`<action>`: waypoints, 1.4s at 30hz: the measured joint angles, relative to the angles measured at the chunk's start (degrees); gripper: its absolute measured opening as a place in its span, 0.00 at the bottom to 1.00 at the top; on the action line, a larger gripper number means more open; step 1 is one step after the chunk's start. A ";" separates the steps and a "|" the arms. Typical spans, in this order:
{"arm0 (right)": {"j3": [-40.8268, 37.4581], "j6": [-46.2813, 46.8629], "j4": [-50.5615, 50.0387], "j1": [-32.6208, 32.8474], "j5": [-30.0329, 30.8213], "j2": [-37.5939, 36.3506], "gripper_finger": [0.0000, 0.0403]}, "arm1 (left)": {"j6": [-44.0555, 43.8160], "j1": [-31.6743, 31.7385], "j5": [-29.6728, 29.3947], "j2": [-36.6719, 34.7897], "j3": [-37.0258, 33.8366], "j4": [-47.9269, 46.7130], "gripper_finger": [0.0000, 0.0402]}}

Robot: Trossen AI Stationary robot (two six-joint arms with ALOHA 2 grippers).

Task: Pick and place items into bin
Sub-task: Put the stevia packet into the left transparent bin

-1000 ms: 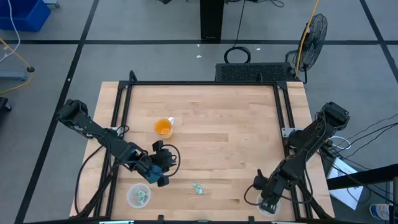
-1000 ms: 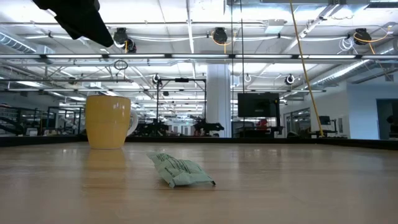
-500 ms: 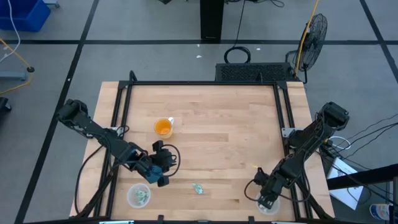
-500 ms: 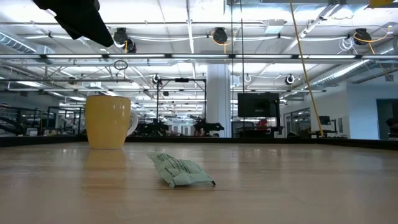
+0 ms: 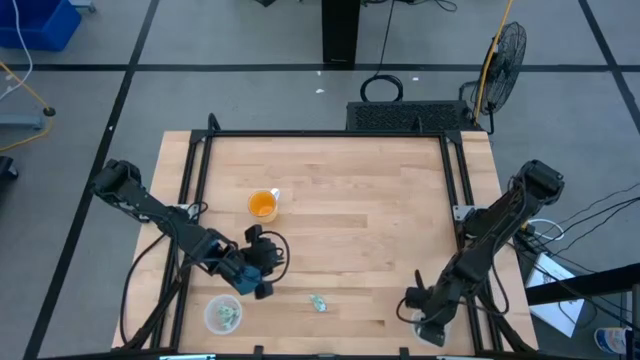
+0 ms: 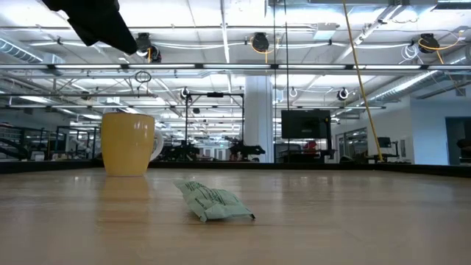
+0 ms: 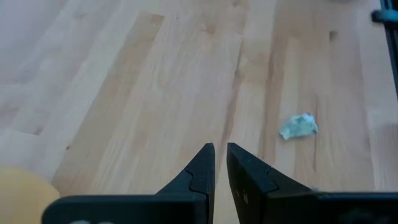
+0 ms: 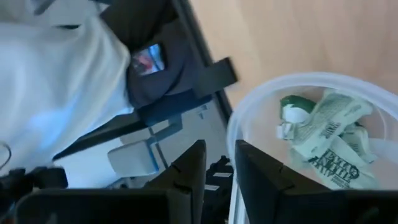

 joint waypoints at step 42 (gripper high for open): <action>0.00 -86.72 -0.72 -13.55 50.88 -11.79 0.20 | 22.83 2.80 17.04 22.01 0.04 31.64 0.14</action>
